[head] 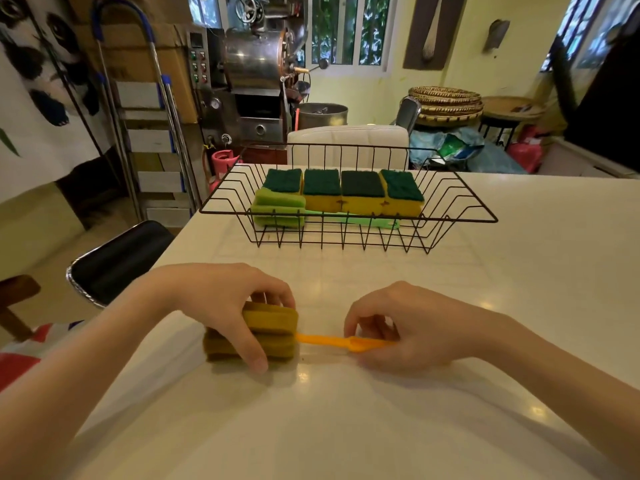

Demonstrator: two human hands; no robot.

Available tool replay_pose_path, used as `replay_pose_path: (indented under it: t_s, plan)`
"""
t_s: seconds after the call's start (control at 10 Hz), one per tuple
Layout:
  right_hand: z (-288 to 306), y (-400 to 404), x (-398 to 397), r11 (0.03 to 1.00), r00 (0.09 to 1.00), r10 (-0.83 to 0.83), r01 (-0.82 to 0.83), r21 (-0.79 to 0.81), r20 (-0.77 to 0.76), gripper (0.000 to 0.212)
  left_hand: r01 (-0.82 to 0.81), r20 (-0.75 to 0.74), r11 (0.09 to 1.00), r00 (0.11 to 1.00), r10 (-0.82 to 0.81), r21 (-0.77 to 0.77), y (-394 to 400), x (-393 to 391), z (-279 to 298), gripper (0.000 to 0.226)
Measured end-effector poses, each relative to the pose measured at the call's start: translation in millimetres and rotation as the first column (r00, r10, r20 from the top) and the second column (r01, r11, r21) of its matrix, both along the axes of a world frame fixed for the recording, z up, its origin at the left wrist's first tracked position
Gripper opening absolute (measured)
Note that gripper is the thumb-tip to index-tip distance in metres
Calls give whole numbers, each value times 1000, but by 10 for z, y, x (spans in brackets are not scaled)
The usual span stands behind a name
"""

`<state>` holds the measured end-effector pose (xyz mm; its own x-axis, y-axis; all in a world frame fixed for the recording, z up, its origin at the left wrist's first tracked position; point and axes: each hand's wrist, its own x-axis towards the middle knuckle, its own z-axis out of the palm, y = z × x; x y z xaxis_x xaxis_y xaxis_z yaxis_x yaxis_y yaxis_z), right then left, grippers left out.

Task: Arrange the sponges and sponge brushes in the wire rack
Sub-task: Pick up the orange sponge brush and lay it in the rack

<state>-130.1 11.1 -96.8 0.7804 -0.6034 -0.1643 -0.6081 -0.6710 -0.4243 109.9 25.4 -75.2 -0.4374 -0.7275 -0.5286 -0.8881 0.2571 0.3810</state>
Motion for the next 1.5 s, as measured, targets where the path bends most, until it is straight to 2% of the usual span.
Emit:
replay_pose_path:
  t_s: [0.1,0.2,0.3,0.6,0.7,0.9,1.0,1.1,1.2,1.3,1.4,1.5]
  plan:
    - [41,-39,9,1000,999,1,-1,2,-46,18,23,42,1000,999,-23,-3,-59,-30,30,46]
    - [128,-116,14,999,996,-17,14,-36,-83,18,38,58,996,998,-33,-78,-158,-68,109,42]
    - [270,-224,-2,990,995,-56,45,-130,-85,18,24,64,979,998,-11,-201,-264,-99,253,49]
    - [577,-623,20,904,985,-171,172,-391,36,31,-104,-110,857,992,55,-504,-568,-92,664,52]
    - [675,-727,82,878,981,-171,193,-438,90,33,-181,-185,749,980,80,-637,-687,-29,827,49]
    - [845,-884,111,905,930,-207,300,-302,304,29,-394,-450,473,893,-5,-788,-853,59,1010,61]
    - [865,-915,103,932,893,-215,309,-191,396,22,-490,-573,438,816,-73,-754,-965,11,979,70]
    - [847,-946,90,956,852,-236,289,-44,468,16,-551,-654,470,752,-77,-689,-1056,-61,928,76]
    - [859,-981,60,952,742,-303,260,160,598,17,-668,-886,628,456,-78,-399,-1143,-145,925,79]
    - [859,-993,76,910,513,-406,156,383,756,19,-657,-730,739,577,367,-148,-969,-267,862,73]
    - [810,-1007,130,869,240,-486,33,494,840,28,-433,-867,786,19,498,441,-1134,-476,811,56]
    - [735,-1023,186,863,77,-501,-31,505,862,31,-156,-785,956,546,292,247,-1106,-496,644,42]
